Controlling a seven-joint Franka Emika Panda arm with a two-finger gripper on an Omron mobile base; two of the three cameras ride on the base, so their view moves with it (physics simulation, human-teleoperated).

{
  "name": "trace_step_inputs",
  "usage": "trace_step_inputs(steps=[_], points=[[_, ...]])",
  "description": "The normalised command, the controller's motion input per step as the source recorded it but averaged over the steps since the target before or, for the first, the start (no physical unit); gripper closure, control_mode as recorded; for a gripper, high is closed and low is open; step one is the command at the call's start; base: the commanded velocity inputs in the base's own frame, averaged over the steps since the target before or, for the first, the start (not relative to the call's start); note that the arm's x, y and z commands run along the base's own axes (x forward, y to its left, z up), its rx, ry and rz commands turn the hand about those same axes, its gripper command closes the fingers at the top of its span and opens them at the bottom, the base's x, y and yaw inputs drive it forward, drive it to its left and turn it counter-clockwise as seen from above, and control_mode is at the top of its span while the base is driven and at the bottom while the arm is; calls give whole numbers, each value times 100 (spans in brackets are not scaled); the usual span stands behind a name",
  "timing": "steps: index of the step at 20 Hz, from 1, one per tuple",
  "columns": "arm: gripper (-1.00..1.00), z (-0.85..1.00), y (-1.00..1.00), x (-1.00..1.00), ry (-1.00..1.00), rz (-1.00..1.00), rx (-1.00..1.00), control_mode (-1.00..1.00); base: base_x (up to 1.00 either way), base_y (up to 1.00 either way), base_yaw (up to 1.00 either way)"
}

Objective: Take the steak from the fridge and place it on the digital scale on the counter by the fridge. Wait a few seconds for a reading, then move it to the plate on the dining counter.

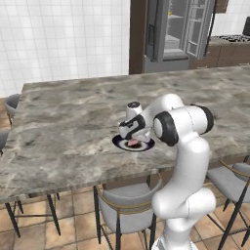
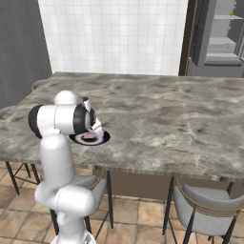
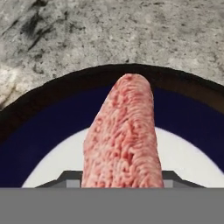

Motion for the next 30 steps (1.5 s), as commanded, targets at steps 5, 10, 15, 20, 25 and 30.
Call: trace_step_inputs(steps=[5,10,15,20,25,30], points=[[100,-20,8,3,0,-4,0,-100,0,0,0],[-100,1,0,0,0,-15,0,-100,0,0,0],[-100,21,0,0,0,-18,0,-100,0,0,0],[-100,54,0,-2,0,-18,0,-100,0,0,0],[-100,100,-30,-72,-11,-9,14,-100,0,0,0],[-100,93,-51,-100,-4,0,24,-100,0,0,0]])
